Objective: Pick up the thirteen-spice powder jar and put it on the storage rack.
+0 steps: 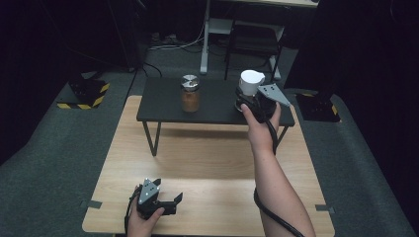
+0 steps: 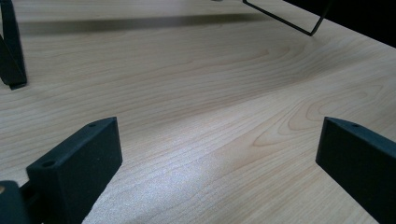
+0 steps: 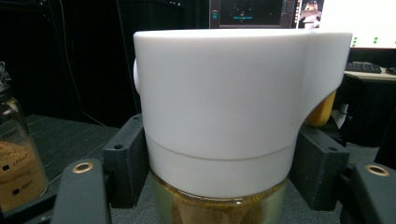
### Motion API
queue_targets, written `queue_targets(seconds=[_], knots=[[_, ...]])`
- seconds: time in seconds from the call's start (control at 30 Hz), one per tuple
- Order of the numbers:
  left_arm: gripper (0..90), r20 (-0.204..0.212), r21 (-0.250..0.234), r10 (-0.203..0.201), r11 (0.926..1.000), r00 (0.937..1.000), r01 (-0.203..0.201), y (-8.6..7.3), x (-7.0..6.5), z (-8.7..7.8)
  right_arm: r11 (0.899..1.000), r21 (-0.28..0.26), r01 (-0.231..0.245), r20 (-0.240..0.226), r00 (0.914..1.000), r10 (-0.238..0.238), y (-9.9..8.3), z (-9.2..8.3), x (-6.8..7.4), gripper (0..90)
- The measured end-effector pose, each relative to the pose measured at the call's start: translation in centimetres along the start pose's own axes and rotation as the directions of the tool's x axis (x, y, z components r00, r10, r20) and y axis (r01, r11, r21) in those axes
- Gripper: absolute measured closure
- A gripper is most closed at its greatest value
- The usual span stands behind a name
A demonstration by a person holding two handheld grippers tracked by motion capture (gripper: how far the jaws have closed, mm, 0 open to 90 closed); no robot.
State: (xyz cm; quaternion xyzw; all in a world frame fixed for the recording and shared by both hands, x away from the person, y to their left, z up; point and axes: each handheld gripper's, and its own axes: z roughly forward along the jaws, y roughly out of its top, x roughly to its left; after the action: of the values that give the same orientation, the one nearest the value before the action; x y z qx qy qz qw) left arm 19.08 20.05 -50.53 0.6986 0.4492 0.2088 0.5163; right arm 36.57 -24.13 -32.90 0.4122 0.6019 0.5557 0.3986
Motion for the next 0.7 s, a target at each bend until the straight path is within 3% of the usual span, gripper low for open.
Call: queue_targets(seconds=[0.5,0.7], knots=[[0.6,-0.002,0.001,-0.014,0.9999,0.9999,0.014,0.03,0.10,0.03,1.000,0.018,-0.004,-0.009,0.9999,0.005,0.51,0.08,-0.29,30.5],[0.6,0.001,-0.003,-0.016,0.9999,0.9999,0.016,-0.03,0.16,0.00,0.999,0.026,-0.028,-0.018,0.9994,0.028,0.80,0.08,-0.47,22.6]])
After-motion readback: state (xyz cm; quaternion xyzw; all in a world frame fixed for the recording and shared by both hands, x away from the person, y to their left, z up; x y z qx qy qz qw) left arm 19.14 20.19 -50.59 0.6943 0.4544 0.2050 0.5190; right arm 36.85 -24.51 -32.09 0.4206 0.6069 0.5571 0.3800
